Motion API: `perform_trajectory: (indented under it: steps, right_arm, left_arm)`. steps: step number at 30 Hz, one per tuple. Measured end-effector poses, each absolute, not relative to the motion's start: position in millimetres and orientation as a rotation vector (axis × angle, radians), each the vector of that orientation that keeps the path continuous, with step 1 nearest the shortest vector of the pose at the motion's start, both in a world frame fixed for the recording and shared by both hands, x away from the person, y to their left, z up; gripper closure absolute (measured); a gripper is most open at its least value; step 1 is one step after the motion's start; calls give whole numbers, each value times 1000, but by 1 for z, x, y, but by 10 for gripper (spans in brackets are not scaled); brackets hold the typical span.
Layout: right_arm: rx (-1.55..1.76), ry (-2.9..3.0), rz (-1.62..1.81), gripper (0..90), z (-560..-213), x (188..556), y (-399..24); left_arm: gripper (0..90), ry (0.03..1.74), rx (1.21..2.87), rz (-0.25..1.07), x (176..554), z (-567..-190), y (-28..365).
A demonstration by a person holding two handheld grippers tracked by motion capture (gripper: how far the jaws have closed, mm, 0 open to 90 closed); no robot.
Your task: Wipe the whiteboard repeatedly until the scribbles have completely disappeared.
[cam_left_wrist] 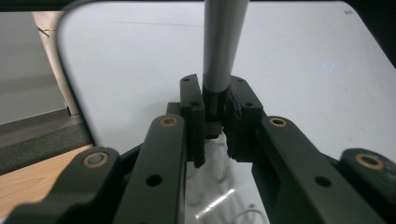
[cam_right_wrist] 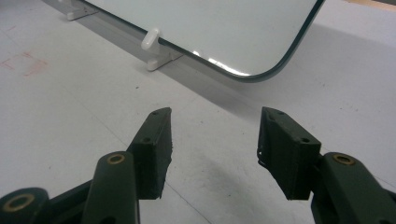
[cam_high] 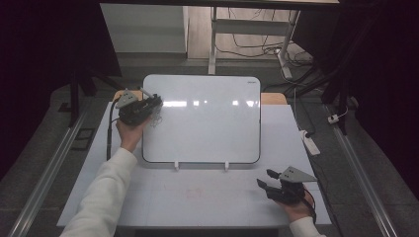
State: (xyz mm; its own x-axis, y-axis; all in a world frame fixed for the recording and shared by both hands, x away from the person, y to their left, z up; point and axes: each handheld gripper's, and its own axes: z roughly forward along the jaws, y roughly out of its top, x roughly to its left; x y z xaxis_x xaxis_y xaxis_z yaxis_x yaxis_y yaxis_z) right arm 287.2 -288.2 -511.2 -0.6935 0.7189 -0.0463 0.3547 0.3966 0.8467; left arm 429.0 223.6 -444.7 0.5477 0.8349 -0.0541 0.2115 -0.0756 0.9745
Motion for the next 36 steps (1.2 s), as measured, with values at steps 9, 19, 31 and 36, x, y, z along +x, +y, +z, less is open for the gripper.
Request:
perform_trajectory:
  steps: [9, 19, 31, 36]
  right_arm:
    - [933, 2247, 1222, 450, -511, 288, -291]
    - [927, 2249, 1216, 449, -511, 287, -290]
    - [924, 2253, 1213, 449, -511, 287, -289]
    - [923, 2259, 1214, 449, -512, 287, -288]
  left_arm:
    - [777, 906, 1611, 639, 428, -446, 220]
    - [777, 945, 1578, 661, 434, -440, 225]
    - [777, 914, 1604, 662, 424, -448, 226]
    - [777, 878, 1636, 671, 418, -453, 214]
